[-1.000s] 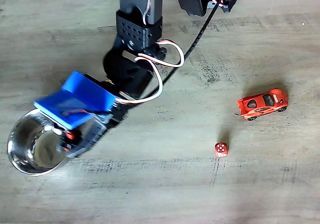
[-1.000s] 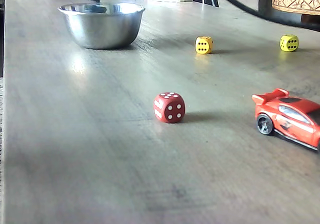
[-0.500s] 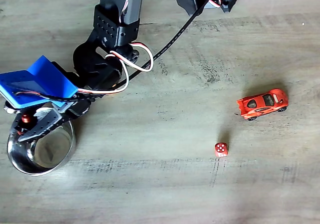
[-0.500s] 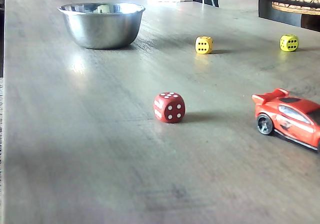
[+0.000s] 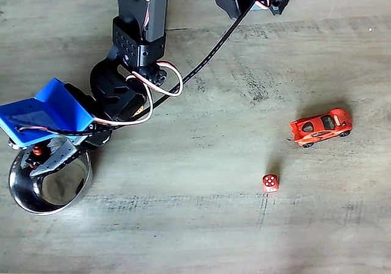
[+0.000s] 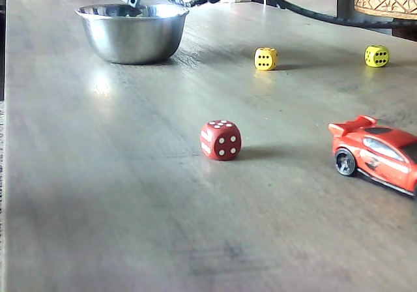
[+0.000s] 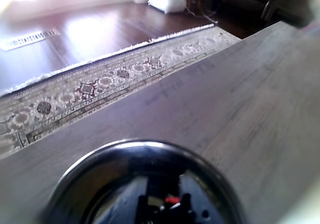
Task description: Pick up the lego figure and place in bowl
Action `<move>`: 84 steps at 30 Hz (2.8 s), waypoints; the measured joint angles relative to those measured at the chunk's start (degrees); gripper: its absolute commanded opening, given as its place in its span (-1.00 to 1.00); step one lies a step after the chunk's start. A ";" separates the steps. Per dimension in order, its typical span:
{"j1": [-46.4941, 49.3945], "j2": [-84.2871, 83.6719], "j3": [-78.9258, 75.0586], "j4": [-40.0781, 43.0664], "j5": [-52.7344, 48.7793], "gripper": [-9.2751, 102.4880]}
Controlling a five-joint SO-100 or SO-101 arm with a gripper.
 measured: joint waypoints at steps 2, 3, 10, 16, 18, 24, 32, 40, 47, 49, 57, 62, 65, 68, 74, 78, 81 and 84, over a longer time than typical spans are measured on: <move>0.00 0.00 0.00 0.00 0.00 -0.73; 0.00 0.00 0.00 0.00 0.00 -0.73; 0.00 0.00 0.00 0.00 0.00 -0.73; 0.00 0.00 0.00 0.00 0.00 -0.68; 0.00 0.00 0.00 0.00 0.00 -0.60; 0.00 0.00 0.00 0.00 0.00 -0.45; 0.00 0.00 0.00 0.00 0.00 -0.45; 0.00 0.00 0.00 0.00 0.00 -0.64; 0.00 0.00 0.00 0.00 0.00 -0.85; 0.00 0.00 0.00 0.00 0.00 -0.85; 0.00 0.00 0.00 0.00 0.35 -0.85; -1.85 0.00 -0.53 0.00 4.66 -0.85; -2.20 1.41 -0.53 0.00 7.12 -0.85; -3.25 4.13 -0.53 2.46 8.26 -0.85; -5.27 11.16 -0.53 14.94 8.70 -0.85; -6.59 17.49 -0.53 27.60 8.70 -0.85; -8.00 23.12 -0.53 37.88 8.70 -0.85; -9.76 28.83 -0.53 47.99 8.70 -0.85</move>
